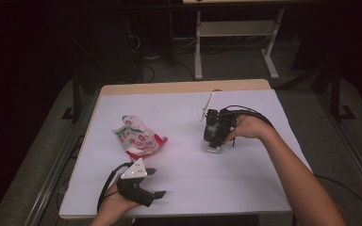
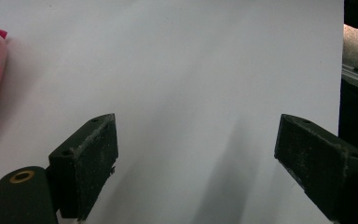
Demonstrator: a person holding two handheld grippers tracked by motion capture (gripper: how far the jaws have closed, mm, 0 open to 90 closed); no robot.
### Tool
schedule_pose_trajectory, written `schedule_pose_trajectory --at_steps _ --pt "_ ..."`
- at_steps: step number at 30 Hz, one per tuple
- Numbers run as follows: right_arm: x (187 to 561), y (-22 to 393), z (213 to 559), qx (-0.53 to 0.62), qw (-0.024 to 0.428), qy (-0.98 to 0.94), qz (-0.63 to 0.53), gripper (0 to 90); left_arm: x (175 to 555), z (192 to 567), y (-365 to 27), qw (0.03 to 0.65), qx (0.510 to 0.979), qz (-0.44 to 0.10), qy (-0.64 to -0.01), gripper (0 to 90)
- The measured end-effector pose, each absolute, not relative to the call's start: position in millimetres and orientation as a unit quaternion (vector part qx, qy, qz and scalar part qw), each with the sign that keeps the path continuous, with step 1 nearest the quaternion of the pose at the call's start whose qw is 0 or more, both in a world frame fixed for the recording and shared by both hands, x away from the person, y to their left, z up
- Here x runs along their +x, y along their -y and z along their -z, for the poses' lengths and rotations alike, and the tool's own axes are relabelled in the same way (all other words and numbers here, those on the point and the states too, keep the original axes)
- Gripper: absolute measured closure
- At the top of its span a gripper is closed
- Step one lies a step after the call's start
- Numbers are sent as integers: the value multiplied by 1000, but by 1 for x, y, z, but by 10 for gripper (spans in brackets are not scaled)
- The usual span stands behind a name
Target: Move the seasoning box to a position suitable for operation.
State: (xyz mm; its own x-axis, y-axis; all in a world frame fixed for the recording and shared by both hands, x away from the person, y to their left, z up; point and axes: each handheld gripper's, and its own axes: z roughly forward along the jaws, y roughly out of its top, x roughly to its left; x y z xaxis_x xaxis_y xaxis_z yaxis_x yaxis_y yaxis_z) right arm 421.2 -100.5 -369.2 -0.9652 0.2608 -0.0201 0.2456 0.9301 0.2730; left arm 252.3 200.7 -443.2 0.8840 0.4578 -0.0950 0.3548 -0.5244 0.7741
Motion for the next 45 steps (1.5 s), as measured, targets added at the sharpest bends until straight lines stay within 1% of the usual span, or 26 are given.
schedule_pose_trajectory --at_steps 7,13,15,16,18,19,22,23,28,32,36,45 --pt "405 100 363 122 27 -984 -125 150 252 443 -201 427 872 -65 -232 130" --pt "386 103 356 122 14 -982 -147 150 253 439 -201 412 879 -89 -225 135" --pt "382 103 356 118 14 -982 -147 150 252 437 -202 412 879 -82 -225 162" --pt "374 102 355 113 14 -982 -148 150 253 435 -203 430 869 -84 -228 162" --pt "368 102 355 111 10 -982 -150 150 254 434 -204 431 867 -88 -234 156" --pt "366 101 356 109 7 -982 -151 150 254 434 -203 432 864 -87 -243 145" --pt "360 99 357 104 6 -983 -149 150 255 434 -204 426 867 -92 -241 126" --pt "353 97 358 98 8 -984 -146 150 255 434 -204 427 866 -88 -244 125" --pt "343 91 362 91 0 -985 -146 150 255 435 -204 425 867 -87 -244 124" --pt "334 83 365 77 2 -988 -135 150 255 436 -205 425 867 -92 -245 124" --pt "330 76 368 67 -5 -989 -134 150 255 438 -204 425 867 -91 -244 126" --pt "323 63 376 51 -5 -992 -119 150 254 438 -204 427 867 -89 -241 128"
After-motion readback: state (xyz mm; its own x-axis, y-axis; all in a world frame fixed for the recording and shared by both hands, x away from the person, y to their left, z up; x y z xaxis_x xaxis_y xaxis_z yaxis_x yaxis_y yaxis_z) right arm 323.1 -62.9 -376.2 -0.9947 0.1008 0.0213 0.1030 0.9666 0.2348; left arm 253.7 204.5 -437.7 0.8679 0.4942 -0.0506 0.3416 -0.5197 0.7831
